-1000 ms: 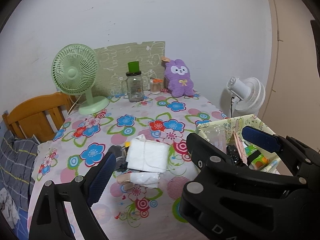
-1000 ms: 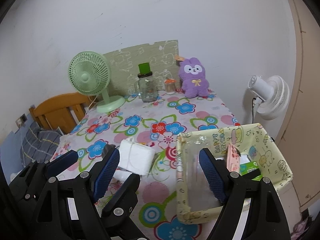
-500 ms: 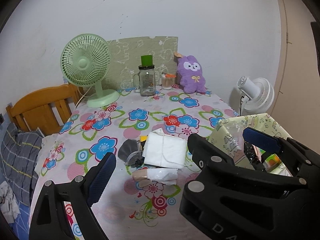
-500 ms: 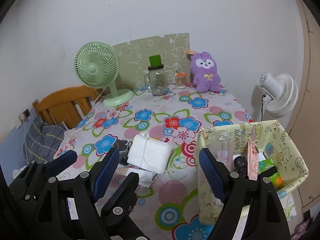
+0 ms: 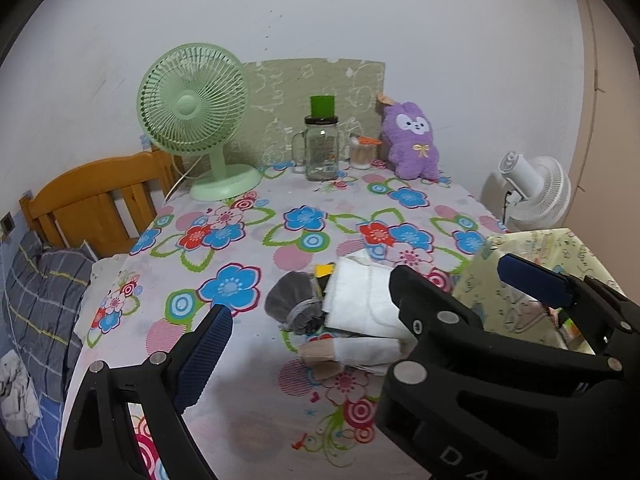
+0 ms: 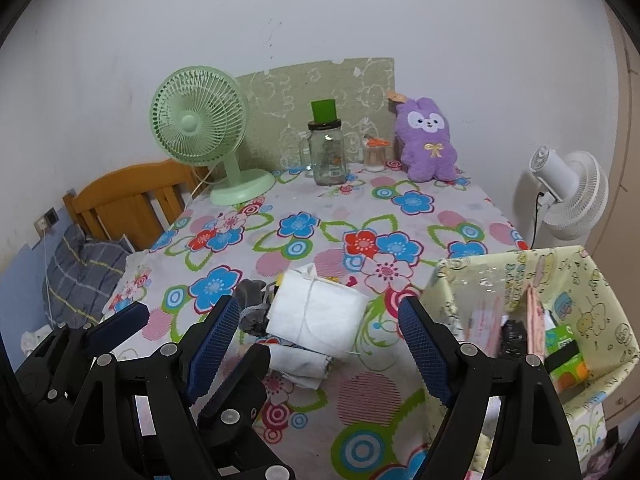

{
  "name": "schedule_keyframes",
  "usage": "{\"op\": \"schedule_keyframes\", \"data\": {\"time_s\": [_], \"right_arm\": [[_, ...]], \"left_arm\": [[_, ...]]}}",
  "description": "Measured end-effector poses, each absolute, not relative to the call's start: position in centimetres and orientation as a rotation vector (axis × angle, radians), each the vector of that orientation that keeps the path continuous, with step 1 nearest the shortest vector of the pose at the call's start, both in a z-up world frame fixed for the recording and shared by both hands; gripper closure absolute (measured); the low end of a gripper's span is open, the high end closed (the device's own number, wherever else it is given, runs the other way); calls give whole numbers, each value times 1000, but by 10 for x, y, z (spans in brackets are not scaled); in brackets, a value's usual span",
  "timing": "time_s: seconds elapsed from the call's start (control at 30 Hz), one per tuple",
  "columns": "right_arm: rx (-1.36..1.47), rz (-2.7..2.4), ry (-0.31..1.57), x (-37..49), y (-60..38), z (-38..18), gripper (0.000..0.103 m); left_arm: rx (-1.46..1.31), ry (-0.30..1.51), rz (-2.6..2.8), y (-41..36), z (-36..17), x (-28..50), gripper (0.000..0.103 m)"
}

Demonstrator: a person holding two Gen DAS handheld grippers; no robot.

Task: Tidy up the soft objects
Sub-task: 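Withdraw both tools from the box back toward the white cloth bundle, then grasp the grey drawstring pouch with the left tool while the right tool grasps the white cloth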

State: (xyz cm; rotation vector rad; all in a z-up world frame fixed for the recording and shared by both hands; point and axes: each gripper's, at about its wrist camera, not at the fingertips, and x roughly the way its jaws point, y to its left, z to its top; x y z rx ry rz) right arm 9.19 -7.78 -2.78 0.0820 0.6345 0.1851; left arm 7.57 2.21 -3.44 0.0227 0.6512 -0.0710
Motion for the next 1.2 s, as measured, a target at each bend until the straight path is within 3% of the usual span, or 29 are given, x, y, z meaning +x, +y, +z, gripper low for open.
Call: {"op": "schedule_keyframes", "data": {"time_s": [0.67,1.2], "right_arm": [[91,188,732,145,-56,-67,19],[143,161,801,177,-63,-94,19]], "left_arm": [[-6,752,-8,47,-73,126,10],[-24,815,34,46,-98,158,20]]}}
